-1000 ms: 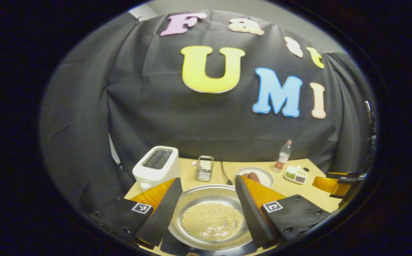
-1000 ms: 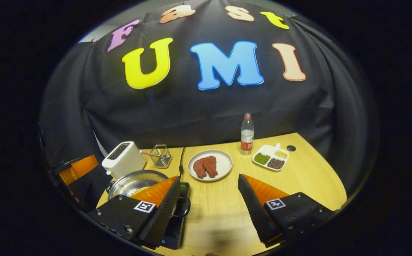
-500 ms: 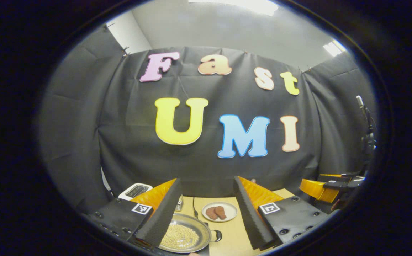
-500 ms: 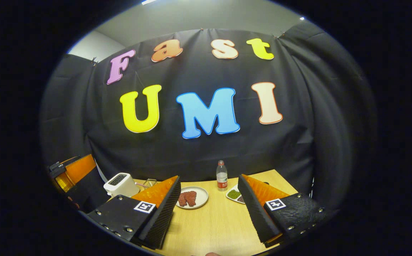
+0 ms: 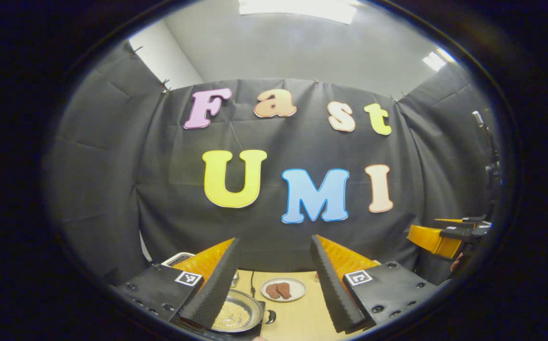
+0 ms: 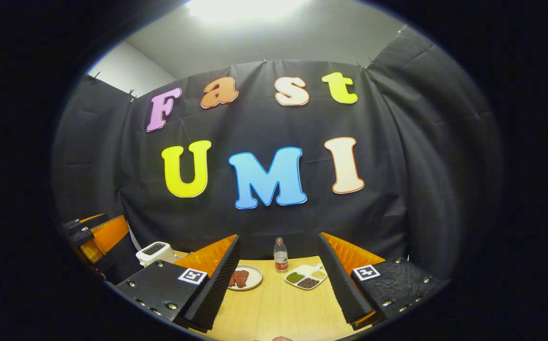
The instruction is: First push the handle of the pot to place it horizontally, then grasp the pot with both hands and set it on the induction cooktop.
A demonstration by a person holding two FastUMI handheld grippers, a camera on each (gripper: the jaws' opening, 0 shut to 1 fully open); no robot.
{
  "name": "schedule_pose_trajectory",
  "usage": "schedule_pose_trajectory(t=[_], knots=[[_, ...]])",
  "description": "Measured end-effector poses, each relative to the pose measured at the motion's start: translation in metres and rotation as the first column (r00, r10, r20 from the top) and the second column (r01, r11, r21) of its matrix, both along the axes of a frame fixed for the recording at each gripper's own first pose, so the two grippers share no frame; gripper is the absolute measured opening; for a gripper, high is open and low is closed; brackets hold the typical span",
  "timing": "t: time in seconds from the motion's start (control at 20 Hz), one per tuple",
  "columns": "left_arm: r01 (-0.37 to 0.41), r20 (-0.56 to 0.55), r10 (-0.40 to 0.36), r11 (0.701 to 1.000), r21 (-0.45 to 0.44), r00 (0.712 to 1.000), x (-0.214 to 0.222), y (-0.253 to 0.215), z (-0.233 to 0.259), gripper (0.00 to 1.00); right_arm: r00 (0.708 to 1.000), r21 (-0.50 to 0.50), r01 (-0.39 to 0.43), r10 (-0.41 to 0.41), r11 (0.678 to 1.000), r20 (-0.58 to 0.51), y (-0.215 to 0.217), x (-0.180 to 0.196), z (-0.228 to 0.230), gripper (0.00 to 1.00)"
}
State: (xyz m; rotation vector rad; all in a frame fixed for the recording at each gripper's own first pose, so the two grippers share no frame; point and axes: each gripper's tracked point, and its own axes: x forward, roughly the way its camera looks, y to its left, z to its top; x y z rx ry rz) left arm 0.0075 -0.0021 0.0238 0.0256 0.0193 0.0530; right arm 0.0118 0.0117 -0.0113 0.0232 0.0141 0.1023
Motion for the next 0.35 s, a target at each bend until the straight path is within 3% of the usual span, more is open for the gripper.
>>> schedule_pose_trajectory(t=[0.15,0.25,0.35], knots=[[0.005,-0.003,-0.005,1.0,-0.004,1.0,-0.009,-0.014,0.003,0.95,1.0,0.011,0.002,-0.002,1.0,-0.015,-0.005,-0.004,-0.005,0.97],[0.022,0.01,-0.023,1.0,0.004,1.0,-0.012,-0.015,0.008,0.99,0.999,0.013,0.031,-0.03,0.999,-0.009,-0.013,-0.008,-0.003,0.96],[0.045,0.015,-0.045,0.999,0.014,0.999,-0.014,-0.015,0.011,0.98,0.998,0.024,0.066,-0.066,0.998,0.001,-0.014,-0.011,0.002,0.96]])
